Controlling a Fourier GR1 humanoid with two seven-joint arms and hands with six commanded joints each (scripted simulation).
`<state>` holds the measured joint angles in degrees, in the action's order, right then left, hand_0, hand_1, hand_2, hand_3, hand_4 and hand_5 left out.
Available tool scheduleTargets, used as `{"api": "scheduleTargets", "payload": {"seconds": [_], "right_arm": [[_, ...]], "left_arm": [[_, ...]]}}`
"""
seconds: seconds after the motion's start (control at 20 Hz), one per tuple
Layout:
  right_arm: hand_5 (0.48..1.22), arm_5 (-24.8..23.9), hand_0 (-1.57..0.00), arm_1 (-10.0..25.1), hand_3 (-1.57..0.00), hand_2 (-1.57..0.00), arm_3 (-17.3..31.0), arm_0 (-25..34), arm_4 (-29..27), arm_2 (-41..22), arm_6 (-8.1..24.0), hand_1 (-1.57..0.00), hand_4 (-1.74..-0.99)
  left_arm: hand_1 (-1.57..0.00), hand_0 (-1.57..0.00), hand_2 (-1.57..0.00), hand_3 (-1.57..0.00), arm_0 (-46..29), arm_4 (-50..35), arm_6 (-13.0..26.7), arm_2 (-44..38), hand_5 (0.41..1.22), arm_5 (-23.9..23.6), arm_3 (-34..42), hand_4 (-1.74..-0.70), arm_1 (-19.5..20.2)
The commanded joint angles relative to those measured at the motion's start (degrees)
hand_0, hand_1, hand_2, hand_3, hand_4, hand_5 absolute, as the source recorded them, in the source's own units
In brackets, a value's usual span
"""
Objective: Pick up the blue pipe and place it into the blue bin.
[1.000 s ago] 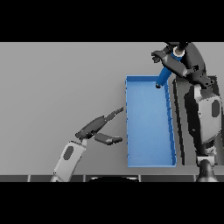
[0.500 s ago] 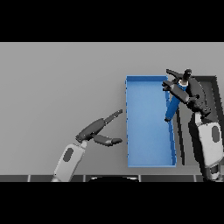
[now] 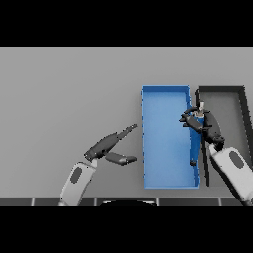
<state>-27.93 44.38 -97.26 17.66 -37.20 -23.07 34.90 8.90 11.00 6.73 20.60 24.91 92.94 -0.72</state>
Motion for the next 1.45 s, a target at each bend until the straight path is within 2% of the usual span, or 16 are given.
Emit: {"api": "scheduleTargets", "payload": {"seconds": [0.0,0.05,0.15,0.2,0.25,0.4,0.5,0.65,0.7,0.9,1.05,1.25,1.4], "right_arm": [[1.221,-1.4,-1.46,1.5,-0.79,-1.34,2.1,2.0,-2.0,-3.0,0.0,-1.34,-1.678],[1.221,-2.7,-1.17,3.7,-0.63,-1.07,2.7,3.1,-4.4,-6.0,0.0,-1.07,-1.592],[1.221,-2.1,-0.75,5.7,-0.4,-0.68,3.7,4.5,-6.4,-8.9,0.1,-0.68,-1.413],[1.221,-1.0,-0.6,7.2,-0.32,-0.55,4.4,5.7,-7.9,-11.5,0.0,-0.55,-1.337],[1.186,-0.2,-0.48,8.4,-0.26,-0.44,4.6,7.0,-8.5,-13.6,-0.2,-0.44,-1.275],[1.03,3.9,-0.24,11.9,-0.13,-0.22,5.0,12.8,-7.6,-21.2,-1.2,-0.22,-1.142],[0.934,4.4,-0.16,12.7,-0.08,-0.14,5.7,13.3,-8.7,-23.5,0.1,-0.14,-1.083],[0.846,4.5,-0.08,13.7,-0.04,-0.07,6.7,14.6,-10.0,-26.5,0.1,-0.07,-1.063],[0.817,5.0,-0.06,14.6,-0.03,-0.06,7.1,16.5,-10.7,-29.4,0.0,-0.06,-1.056],[0.713,5.1,-0.03,14.7,-0.01,-0.02,9.3,20.2,-11.6,-34.1,0.1,-0.02,-1.036],[0.672,4.8,-0.01,15.2,-0.01,-0.01,8.7,20.1,-11.7,-34.8,0.0,-0.01,-1.022],[0.658,5.2,-0.01,15.7,0.0,-0.01,8.5,21.5,-12.9,-36.0,0.1,-0.01,-1.022],[0.643,5.4,-0.01,15.4,0.0,-0.01,8.6,21.4,-12.8,-36.1,-0.5,-0.01,-1.022]], "left_arm": [[0.0,0.0,0.0,0.0,0.2,0.3,-0.3,0.1,0.421,-0.2,-0.1,-0.88,-0.1],[0.0,0.0,0.0,0.0,0.3,0.4,-0.4,0.3,0.422,-0.1,-0.2,-0.88,-0.2],[0.0,0.0,0.0,0.0,0.0,0.1,-0.8,0.3,0.425,0.2,0.2,-0.88,0.0],[0.0,0.0,0.0,0.0,-0.5,0.3,-0.9,0.5,0.427,0.0,0.5,-0.88,0.0],[0.0,0.0,0.0,0.0,-0.6,0.3,-1.2,0.5,0.428,0.1,0.2,-0.88,0.0],[0.0,0.0,0.0,0.0,-0.6,-0.3,-0.4,0.2,0.429,0.3,0.9,-0.88,0.3],[0.0,0.0,0.0,0.0,-1.0,-0.2,-0.5,0.7,0.428,0.3,1.4,-0.89,0.0],[0.0,0.0,0.0,0.0,-0.7,-0.1,-0.2,0.6,0.427,0.2,1.5,-0.89,0.0],[0.0,0.0,0.0,0.0,-1.3,0.3,-0.4,0.8,0.427,0.0,1.0,-0.89,0.1],[0.0,0.0,0.0,0.0,-0.7,0.1,0.0,0.6,0.429,-0.2,1.0,-0.89,-0.3],[0.0,0.0,0.0,0.0,-0.9,0.6,-0.5,0.9,0.431,-0.4,0.7,-0.89,-0.4],[0.0,0.0,0.0,0.0,-1.2,1.3,-0.8,1.1,0.431,-0.7,0.3,-0.88,-0.2],[0.0,0.0,0.0,0.0,-0.8,1.4,-2.4,0.4,0.431,-0.6,-1.3,-0.88,0.4]]}}
